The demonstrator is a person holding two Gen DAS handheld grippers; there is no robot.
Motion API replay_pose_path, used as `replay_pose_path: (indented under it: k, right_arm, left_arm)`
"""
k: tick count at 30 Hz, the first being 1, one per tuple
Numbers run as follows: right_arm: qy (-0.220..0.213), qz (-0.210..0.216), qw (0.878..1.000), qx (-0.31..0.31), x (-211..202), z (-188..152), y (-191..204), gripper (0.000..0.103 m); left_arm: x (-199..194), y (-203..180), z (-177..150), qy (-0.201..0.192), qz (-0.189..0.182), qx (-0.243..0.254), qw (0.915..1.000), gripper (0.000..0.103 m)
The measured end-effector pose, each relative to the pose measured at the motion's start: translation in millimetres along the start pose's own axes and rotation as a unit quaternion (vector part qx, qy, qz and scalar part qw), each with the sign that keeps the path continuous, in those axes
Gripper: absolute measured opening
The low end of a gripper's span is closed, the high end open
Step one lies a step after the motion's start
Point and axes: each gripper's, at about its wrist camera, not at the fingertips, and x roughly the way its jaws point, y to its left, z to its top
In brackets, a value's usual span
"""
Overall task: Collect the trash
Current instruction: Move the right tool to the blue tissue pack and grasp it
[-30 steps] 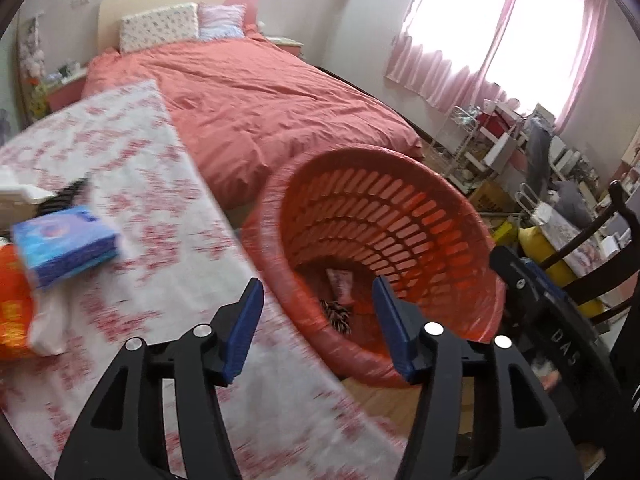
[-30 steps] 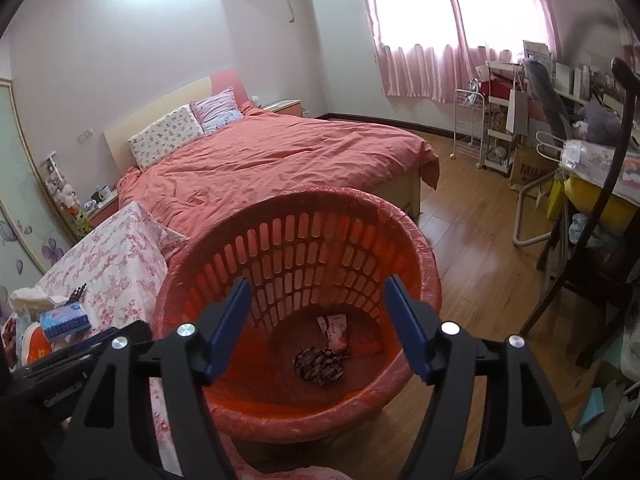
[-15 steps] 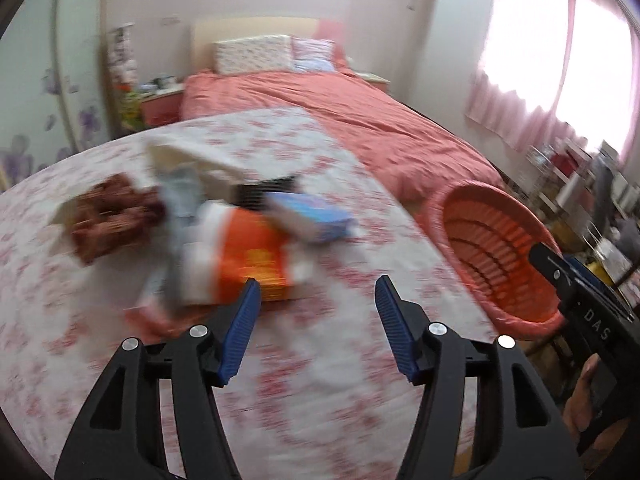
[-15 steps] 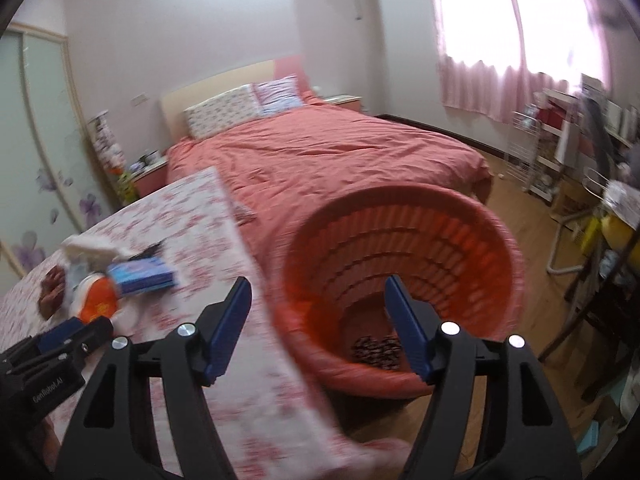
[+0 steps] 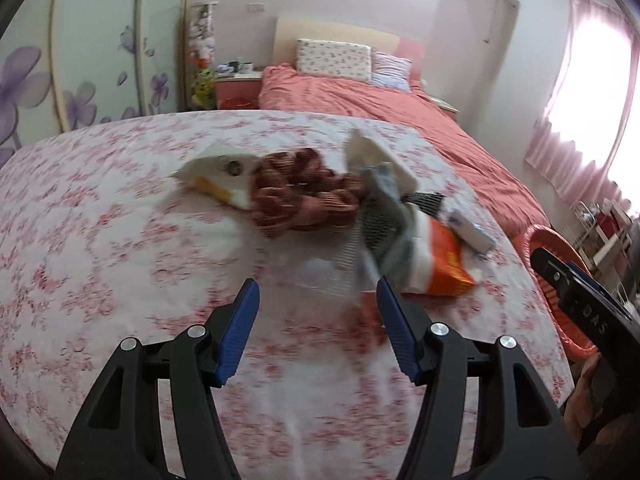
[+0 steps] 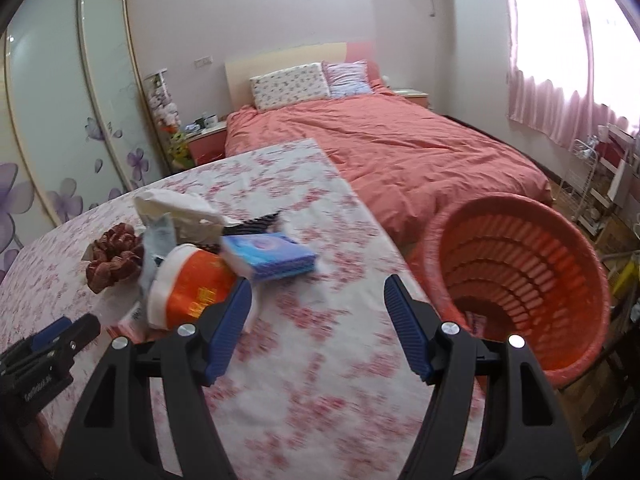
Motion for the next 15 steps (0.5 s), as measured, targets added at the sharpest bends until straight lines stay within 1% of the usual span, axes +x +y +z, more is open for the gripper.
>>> replay_pose_path:
  k: [4,10,15]
  right_arm:
    - [0.007,-0.005,1.0,-0.001,19.9,8.0,15.4,0.067]
    - [0.015,-0.01,1.0,-0.012,37.6,14.6,29.6,0.067]
    - [0.027,-0.012,0.999,-0.029,49.4,12.3,38.0,0.067]
  left_arm:
    - [1.1,20.2,1.9,0.001,0.004,-0.014,0.9999,0.061]
    - [2.9,29.6,-0.1,0.006,0.001,-0.022,0.9997,0.061]
    - [6.4,30.8,-2.6,0.016,-0.007,-0.026,0.9995,0.061]
